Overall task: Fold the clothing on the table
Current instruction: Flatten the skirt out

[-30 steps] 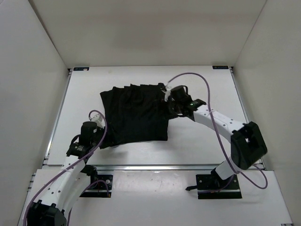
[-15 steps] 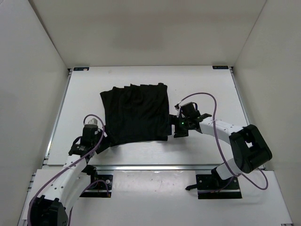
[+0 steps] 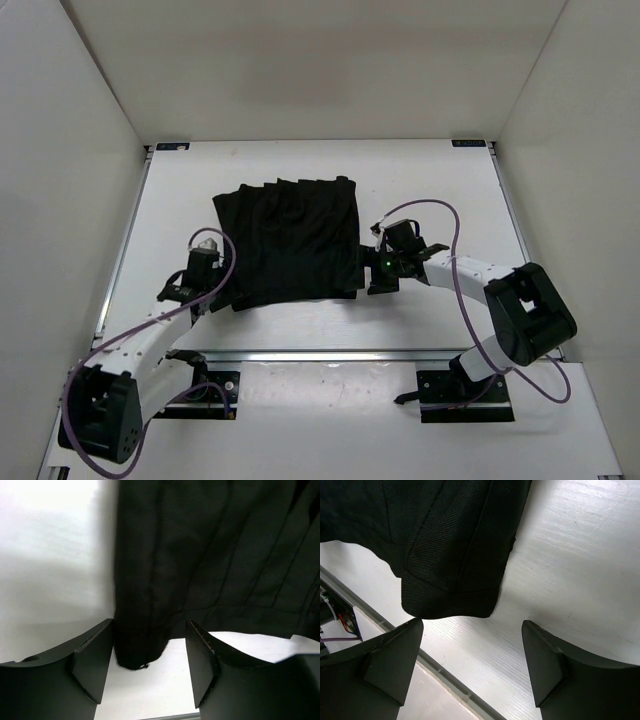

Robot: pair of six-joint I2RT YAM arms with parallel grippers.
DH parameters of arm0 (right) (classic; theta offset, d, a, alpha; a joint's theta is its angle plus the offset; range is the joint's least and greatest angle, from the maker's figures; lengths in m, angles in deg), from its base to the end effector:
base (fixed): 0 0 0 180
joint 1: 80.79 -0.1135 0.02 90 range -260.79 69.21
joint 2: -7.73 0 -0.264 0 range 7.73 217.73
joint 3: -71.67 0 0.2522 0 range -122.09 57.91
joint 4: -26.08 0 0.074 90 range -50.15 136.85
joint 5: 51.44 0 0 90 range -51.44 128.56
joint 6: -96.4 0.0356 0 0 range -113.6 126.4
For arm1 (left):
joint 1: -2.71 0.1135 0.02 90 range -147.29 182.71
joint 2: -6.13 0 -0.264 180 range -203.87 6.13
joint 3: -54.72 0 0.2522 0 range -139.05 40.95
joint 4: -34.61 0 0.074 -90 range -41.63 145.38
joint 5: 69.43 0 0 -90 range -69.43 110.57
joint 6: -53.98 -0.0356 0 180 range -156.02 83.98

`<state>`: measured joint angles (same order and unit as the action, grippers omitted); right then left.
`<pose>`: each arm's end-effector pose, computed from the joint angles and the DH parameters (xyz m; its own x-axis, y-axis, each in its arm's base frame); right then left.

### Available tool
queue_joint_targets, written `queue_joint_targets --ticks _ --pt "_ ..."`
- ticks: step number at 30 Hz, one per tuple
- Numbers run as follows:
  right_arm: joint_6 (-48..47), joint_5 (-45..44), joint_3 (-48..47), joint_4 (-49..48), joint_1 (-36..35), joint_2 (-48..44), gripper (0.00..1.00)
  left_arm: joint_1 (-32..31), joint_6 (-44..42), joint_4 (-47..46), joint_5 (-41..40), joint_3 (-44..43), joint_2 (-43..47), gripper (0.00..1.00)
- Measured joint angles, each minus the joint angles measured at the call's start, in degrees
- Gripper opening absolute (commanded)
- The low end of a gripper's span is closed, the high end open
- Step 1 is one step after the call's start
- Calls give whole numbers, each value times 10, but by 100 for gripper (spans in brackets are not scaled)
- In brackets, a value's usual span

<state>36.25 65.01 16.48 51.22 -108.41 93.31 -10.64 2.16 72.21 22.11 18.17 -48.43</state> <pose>0.2382 0.1425 0.1618 -0.9513 0.0052 -0.3081 -0.1902 0.7769 0.6002 0.1639 -0.0399 0.1602 -0.7830 -0.4493 -0.4303 -0.3033 0.8796 -0.3666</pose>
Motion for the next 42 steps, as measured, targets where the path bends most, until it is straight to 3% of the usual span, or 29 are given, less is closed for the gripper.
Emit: queue_joint_targets --ticks 3,5,6,7,14,19,22,24,28,32,39,42 --pt "-1 0 2 -2 1 5 78 -20 -21 -5 -3 -30 -41 62" --pt "0 9 9 -13 5 5 78 -34 -35 -6 -3 -50 -70 27" --pt "0 16 13 -20 8 5 78 -41 -39 -6 -2 -59 -84 3" --pt "2 24 17 -28 13 5 78 -48 -48 -7 0 -69 -100 0" --pt "30 100 94 -116 66 -30 79 -66 -94 22 28 -171 -147 0" --pt "78 171 161 -209 115 -47 80 -56 -92 59 82 -404 -193 0" --pt "111 196 179 -259 113 -40 80 -47 -77 23 104 -513 -198 0" --pt "134 205 182 -293 104 -26 80 -22 -56 -17 134 -494 -159 0" --pt "191 215 176 -377 75 30 79 37 -18 -56 156 -360 -76 0" --pt "263 230 153 -470 35 110 79 37 6 -59 159 -254 -83 0" --pt "309 184 51 -499 -61 202 71 45 7 -43 143 -220 -71 0" --pt "319 136 -1 -472 -96 229 58 52 5 -46 133 -216 -49 0"
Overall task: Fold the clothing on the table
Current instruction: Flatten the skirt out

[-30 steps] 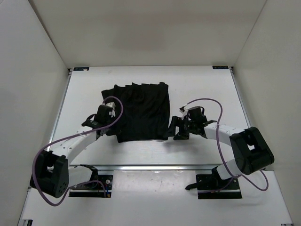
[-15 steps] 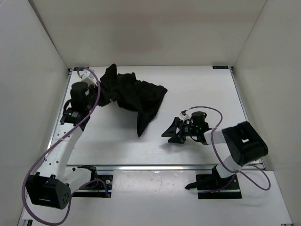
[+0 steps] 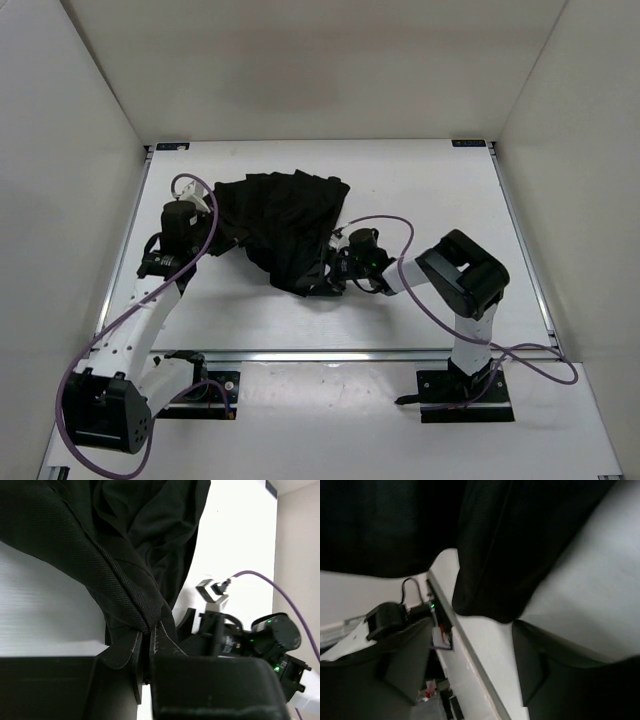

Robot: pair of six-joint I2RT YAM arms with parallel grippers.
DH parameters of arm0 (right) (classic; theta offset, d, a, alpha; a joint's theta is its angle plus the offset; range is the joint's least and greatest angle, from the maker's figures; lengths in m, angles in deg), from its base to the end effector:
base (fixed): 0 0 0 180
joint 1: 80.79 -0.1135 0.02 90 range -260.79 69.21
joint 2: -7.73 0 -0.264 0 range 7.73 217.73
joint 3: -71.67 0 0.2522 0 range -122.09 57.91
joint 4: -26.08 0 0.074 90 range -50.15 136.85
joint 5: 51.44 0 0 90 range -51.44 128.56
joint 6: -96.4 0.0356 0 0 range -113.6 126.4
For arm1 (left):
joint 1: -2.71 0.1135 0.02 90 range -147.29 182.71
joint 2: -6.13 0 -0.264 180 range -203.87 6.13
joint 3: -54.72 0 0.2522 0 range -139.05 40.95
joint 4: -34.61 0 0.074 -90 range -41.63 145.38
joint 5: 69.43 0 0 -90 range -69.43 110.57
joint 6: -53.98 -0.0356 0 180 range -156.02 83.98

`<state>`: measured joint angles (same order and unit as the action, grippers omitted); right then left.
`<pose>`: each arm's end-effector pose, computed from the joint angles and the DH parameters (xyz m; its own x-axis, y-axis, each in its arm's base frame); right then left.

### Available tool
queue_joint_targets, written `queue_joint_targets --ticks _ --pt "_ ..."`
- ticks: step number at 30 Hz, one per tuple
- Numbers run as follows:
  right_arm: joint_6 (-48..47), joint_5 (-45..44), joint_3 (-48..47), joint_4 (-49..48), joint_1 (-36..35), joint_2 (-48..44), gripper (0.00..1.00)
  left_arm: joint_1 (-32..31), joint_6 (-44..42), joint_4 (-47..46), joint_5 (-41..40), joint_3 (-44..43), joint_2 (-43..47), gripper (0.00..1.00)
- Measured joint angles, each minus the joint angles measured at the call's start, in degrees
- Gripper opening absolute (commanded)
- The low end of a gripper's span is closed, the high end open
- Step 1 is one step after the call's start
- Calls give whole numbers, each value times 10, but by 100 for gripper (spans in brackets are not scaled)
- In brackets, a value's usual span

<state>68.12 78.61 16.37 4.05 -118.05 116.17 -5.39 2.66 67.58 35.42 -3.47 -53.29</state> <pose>0.2579 0.2250 0.1098 -0.9891 0.0946 -0.1129 -0.0652 0.4061 0.9115 0.2239 -0.0411 0.2744 -0.6507 -0.5176 -0.5556 -0.0776 0.7732 -0.6294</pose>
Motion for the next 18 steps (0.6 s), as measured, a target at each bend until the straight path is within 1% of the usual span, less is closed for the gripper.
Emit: queue_joint_targets --ticks 1,2,4,5,7,10,13,14,16,18 --pt "6 -16 -11 6 -9 8 53 3 -1 0 -2 3 8 0" --pt "13 -30 -18 11 -16 15 49 6 -2 -1 -2 6 15 0" --pt "31 -39 -31 20 -24 29 48 9 -3 -1 -2 11 24 0" --pt "38 -40 -39 23 -26 35 30 11 -3 -3 -2 14 26 0" --pt "38 -55 -50 32 -26 47 0 13 -3 -5 -2 23 30 0" --pt "41 -60 -50 45 -19 56 0 17 -3 -7 -1 35 31 0" --pt "-7 -69 -54 101 -6 30 0 21 -7 -4 0 36 31 0" --pt "-39 -70 -57 135 3 14 0 24 -9 -4 0 35 32 0" --pt "-117 -69 -87 242 34 -15 0 30 -15 -1 0 32 33 0" --pt "-205 -85 -155 368 67 -39 0 35 -23 7 1 16 29 0"
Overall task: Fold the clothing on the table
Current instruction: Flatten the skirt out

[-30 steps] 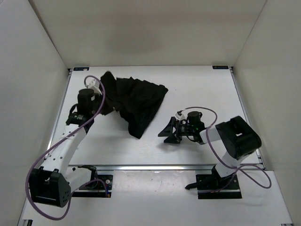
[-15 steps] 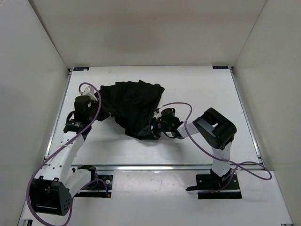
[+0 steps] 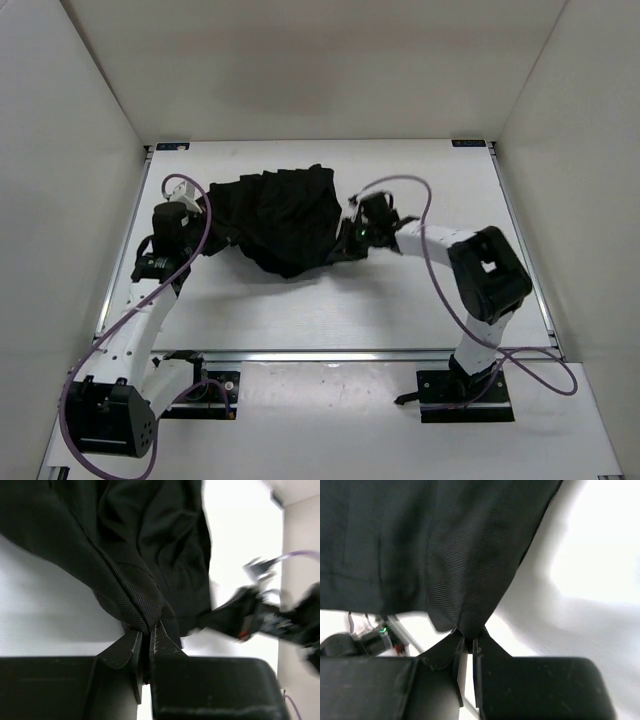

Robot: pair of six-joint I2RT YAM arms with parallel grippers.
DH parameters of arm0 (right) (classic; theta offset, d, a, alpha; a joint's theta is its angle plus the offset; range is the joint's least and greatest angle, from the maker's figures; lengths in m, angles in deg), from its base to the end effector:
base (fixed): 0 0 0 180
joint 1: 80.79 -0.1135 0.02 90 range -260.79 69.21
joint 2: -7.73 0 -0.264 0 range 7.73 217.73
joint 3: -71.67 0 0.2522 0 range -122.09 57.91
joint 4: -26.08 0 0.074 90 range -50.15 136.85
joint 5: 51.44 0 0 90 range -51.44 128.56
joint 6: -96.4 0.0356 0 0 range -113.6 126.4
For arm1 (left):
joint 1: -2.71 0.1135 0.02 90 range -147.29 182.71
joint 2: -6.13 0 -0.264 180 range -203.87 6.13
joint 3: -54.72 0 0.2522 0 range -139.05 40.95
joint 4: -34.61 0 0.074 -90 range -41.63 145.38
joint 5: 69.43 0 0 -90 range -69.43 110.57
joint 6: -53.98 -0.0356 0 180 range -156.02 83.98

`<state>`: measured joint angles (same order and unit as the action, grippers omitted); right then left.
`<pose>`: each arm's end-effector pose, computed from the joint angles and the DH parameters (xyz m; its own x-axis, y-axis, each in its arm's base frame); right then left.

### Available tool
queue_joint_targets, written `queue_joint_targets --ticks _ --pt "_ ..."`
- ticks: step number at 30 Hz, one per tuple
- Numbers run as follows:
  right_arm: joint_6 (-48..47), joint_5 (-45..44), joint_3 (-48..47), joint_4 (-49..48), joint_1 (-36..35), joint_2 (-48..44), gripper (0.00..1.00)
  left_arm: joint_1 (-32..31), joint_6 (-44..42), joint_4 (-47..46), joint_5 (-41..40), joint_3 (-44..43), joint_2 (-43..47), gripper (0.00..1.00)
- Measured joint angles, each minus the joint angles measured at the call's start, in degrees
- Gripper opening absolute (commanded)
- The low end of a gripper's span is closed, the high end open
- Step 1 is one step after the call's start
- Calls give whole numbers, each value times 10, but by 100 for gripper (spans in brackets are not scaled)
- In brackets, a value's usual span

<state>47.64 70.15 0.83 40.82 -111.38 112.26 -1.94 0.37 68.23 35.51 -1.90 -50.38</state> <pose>0.3050 0.2020 0.1511 -0.9673 0.0805 -0.2406 -0.1264 0.6694 0.7321 0.2154 -0.0267 0.2743 -0.6165 -0.5250 -0.5868 -0.0909 0.7878 -0.6092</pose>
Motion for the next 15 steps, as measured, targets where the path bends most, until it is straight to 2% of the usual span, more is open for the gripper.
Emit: queue_joint_targets --ticks 2,5,9,11,15 --pt "-91 -32 -85 115 27 -35 0 1 -4 7 5 -36 -10 0" --pt "-193 -76 -205 231 60 -120 0 2 -5 10 12 -116 -19 0" --pt "-256 -79 -315 310 106 -244 0 8 -1 22 17 -248 -18 0" --pt "-271 -50 -362 332 129 -296 0 1 3 21 29 -307 -12 0" --pt "-295 11 -436 384 151 -328 0 -12 17 10 55 -361 13 0"
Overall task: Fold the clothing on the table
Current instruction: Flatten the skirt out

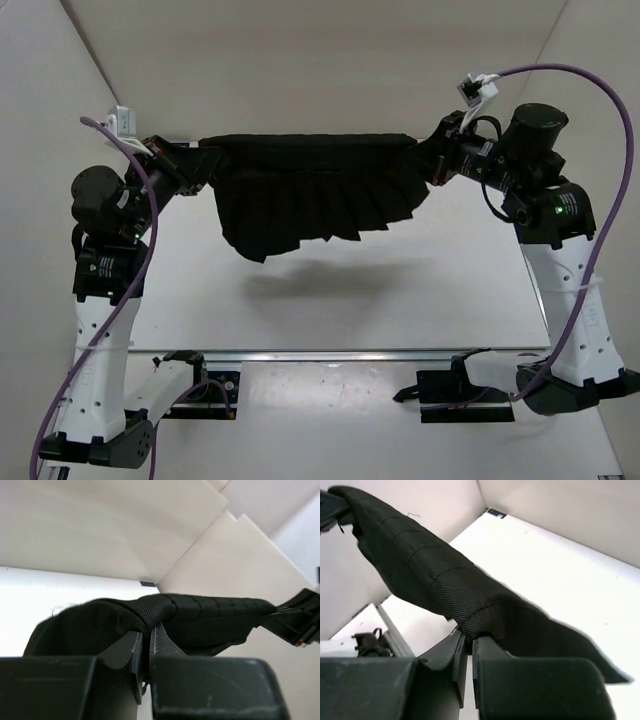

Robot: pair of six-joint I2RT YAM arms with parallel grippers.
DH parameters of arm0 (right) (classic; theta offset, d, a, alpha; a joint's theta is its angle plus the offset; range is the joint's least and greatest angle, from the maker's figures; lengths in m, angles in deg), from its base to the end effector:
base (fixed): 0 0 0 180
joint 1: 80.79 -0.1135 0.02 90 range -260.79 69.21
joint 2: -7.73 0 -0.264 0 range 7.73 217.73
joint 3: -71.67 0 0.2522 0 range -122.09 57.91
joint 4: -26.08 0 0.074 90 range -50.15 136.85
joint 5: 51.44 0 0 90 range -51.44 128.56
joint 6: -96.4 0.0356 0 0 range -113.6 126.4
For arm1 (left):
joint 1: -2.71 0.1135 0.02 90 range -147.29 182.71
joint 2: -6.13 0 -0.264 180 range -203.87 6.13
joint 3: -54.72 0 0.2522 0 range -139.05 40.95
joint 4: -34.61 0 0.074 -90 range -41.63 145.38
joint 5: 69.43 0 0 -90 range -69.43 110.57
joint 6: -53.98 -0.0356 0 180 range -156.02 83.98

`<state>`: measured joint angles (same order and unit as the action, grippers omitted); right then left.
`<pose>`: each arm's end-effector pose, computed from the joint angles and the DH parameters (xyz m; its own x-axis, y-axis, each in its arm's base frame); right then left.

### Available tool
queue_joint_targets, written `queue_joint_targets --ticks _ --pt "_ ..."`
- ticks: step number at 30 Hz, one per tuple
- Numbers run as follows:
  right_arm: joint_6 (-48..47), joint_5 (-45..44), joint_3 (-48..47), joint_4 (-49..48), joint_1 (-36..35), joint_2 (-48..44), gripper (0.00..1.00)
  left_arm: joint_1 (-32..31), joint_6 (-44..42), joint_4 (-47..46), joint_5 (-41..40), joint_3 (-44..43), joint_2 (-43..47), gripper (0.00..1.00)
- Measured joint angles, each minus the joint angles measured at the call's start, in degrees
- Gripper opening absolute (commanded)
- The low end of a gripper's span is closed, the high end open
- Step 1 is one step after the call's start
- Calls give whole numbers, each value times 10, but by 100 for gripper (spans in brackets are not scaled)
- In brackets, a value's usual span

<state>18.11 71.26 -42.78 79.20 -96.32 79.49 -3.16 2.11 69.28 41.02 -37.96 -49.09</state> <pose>0.2116 0.0788 0.5164 -0.3204 0.0882 -0.9432 -0.6865 0.6645 0.2954 0.1746 -0.0305 0.4890 -0.2354 -0.5574 -0.7962 0.3783 0.7020 -0.6033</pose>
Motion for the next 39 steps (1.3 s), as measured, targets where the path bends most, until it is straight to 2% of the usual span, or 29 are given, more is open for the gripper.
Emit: queue_joint_targets --ticks 3,5,9,12,15,17,19,21,25,26,28,29,30,31,32,34,36,39 --pt "-12 29 -27 27 8 21 0 6 21 -30 15 10 6 0" --pt "-16 41 -47 49 17 69 0 15 43 -68 28 36 -10 0" --pt "-24 38 -159 89 36 228 0 28 89 -136 57 55 -124 0" --pt "-24 29 -223 94 50 325 1 40 105 -140 88 -7 -252 0" --pt "-23 40 -231 93 68 337 0 45 88 -97 103 -124 -341 0" --pt "-21 60 -229 78 79 317 0 40 64 -75 103 -186 -353 0" --pt "-19 85 -215 55 94 291 0 33 49 -85 106 -191 -326 0" --pt "-20 112 -188 38 107 262 0 27 47 -136 118 -108 -259 0" --pt "-32 109 -73 17 94 230 0 28 86 -263 127 169 -128 0" --pt "-30 101 -26 3 86 225 0 29 101 -292 125 242 -113 5" --pt "-21 85 108 -26 70 218 0 33 130 -332 115 388 -113 26" --pt "-12 78 186 -43 62 217 4 35 142 -334 112 457 -126 39" --pt "0 67 268 -52 54 217 15 35 149 -327 111 511 -137 52" --pt "10 57 330 -50 47 216 35 35 153 -308 110 554 -140 58" --pt "21 48 398 -53 41 209 46 35 154 -281 110 587 -132 68" --pt "41 33 509 -47 30 169 65 35 143 -227 109 609 -94 75" --pt "59 30 573 -44 24 99 81 35 129 -203 104 608 -35 78" --pt "72 25 592 -68 30 -3 83 33 111 -170 90 607 68 79"
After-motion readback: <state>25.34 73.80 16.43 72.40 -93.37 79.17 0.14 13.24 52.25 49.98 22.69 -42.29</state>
